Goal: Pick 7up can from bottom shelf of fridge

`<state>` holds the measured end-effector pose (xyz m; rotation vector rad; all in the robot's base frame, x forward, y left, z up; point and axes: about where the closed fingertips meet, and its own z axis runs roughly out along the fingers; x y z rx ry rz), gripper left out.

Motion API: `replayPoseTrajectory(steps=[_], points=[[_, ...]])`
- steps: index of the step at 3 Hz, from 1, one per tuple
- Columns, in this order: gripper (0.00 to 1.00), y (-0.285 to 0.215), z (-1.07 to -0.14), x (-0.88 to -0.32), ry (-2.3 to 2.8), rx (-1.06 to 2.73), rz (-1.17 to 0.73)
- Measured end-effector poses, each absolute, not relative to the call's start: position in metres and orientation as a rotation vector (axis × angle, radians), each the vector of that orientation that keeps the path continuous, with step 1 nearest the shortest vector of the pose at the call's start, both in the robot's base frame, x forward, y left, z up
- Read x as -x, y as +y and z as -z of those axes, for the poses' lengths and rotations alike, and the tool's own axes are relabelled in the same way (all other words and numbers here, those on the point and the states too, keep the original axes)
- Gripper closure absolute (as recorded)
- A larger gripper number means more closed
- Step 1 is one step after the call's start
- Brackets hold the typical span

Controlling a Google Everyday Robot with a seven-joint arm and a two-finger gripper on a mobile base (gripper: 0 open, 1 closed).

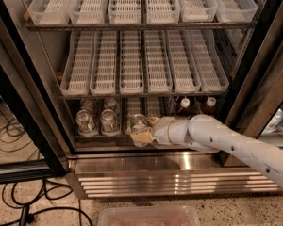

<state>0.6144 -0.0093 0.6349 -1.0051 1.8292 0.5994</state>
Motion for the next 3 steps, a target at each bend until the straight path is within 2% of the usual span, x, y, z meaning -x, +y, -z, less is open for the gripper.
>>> replayPoseTrajectory(steps=[2, 3], points=[[1.00, -0.007, -0.629, -0.605, 1.855, 1.033, -0.608], [1.00, -0.010, -0.616, -0.581, 1.880, 1.129, -0.653]])
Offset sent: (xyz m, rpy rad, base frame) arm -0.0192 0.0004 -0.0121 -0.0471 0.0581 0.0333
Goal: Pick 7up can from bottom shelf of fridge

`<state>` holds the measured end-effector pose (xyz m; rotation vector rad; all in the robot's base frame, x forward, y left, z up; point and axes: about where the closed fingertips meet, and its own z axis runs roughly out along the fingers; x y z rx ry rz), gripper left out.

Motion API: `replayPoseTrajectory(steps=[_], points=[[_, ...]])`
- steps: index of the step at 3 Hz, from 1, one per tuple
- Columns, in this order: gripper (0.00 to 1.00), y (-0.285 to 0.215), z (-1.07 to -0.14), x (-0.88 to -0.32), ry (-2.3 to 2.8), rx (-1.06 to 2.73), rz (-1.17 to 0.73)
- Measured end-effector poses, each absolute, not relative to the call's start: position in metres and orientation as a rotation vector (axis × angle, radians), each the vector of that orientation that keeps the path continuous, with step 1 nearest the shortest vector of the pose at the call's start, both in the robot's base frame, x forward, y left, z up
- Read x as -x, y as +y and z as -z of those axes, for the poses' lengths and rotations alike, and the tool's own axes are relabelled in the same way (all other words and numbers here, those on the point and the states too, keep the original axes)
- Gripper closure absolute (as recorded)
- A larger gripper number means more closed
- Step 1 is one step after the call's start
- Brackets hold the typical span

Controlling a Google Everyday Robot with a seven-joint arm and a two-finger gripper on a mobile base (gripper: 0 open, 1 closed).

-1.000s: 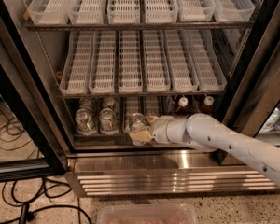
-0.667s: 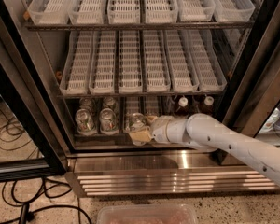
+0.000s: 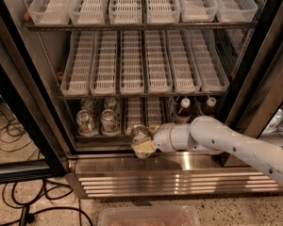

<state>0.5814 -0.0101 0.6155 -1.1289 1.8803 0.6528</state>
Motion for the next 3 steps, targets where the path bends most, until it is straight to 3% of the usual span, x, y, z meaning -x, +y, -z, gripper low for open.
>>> replayPoseTrajectory(steps=[2, 3], points=[[1.00, -0.006, -0.603, -0.528, 1.810, 1.319, -0.770], [1.00, -0.006, -0.603, -0.527, 1.806, 1.325, -0.771]])
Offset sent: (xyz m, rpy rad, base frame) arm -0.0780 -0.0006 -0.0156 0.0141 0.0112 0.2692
